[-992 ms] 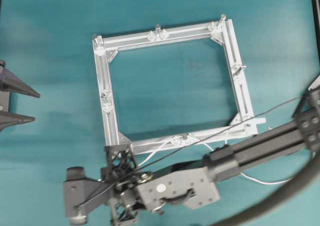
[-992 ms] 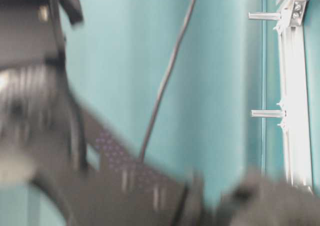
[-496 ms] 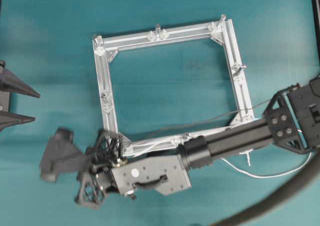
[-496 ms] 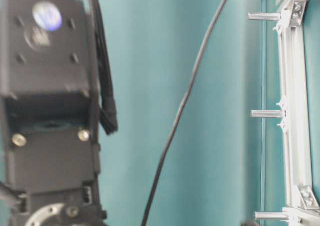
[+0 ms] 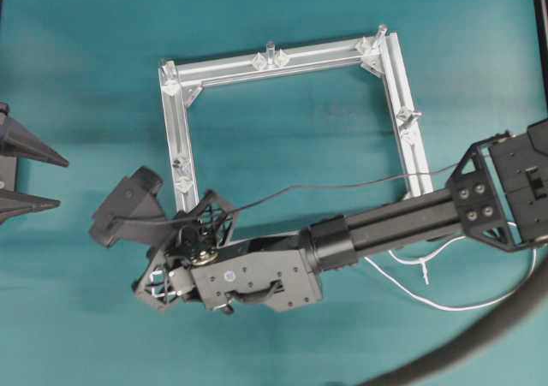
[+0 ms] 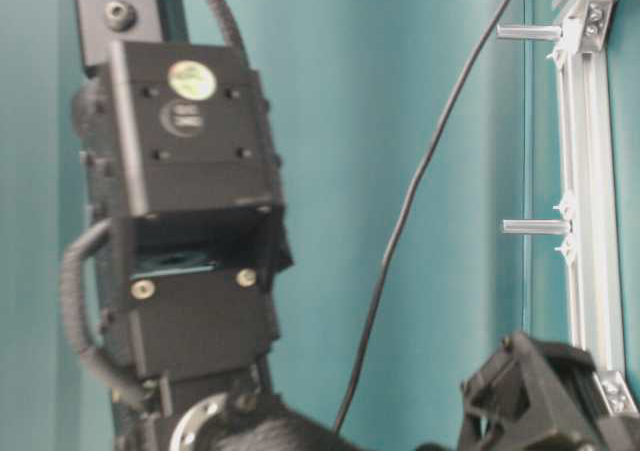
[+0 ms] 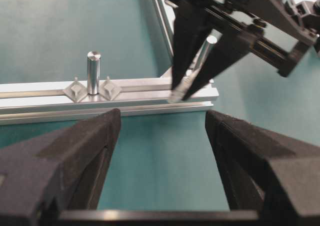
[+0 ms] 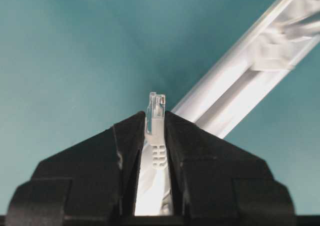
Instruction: Move the cable alternately left and right between 8 pins so it hooks onto each one.
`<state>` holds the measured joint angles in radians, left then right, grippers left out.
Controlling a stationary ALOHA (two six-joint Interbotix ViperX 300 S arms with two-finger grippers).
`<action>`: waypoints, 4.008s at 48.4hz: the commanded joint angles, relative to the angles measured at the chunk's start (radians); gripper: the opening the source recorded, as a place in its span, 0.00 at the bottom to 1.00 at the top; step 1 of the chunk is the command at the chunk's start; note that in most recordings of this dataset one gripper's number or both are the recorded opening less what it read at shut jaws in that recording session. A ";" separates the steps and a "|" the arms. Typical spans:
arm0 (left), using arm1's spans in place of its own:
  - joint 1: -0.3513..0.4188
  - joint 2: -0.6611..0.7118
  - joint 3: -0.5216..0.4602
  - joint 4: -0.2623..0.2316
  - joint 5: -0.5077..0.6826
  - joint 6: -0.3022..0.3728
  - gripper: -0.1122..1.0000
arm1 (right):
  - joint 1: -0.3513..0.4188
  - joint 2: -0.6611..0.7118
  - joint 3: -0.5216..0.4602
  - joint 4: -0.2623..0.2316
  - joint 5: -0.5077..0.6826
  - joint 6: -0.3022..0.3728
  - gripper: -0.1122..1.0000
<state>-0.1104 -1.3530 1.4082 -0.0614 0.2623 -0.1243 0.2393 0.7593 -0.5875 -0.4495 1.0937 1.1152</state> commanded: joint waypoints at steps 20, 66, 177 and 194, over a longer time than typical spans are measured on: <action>0.005 0.008 -0.011 -0.002 -0.009 -0.008 0.75 | -0.066 -0.253 0.327 -0.026 -0.100 0.189 0.23; 0.003 0.006 -0.012 -0.002 -0.008 -0.008 0.75 | -0.354 -0.161 0.189 0.207 -0.181 -0.364 0.23; 0.003 0.008 -0.011 -0.002 -0.009 -0.008 0.75 | -0.390 -0.057 0.003 -0.350 -0.153 -0.193 0.23; 0.003 0.008 -0.011 -0.002 -0.009 -0.008 0.75 | -0.368 -0.244 0.304 -0.351 -0.333 -0.092 0.23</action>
<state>-0.1104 -1.3545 1.4097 -0.0629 0.2623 -0.1243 -0.1473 0.6044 -0.3283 -0.7946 0.8023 1.0186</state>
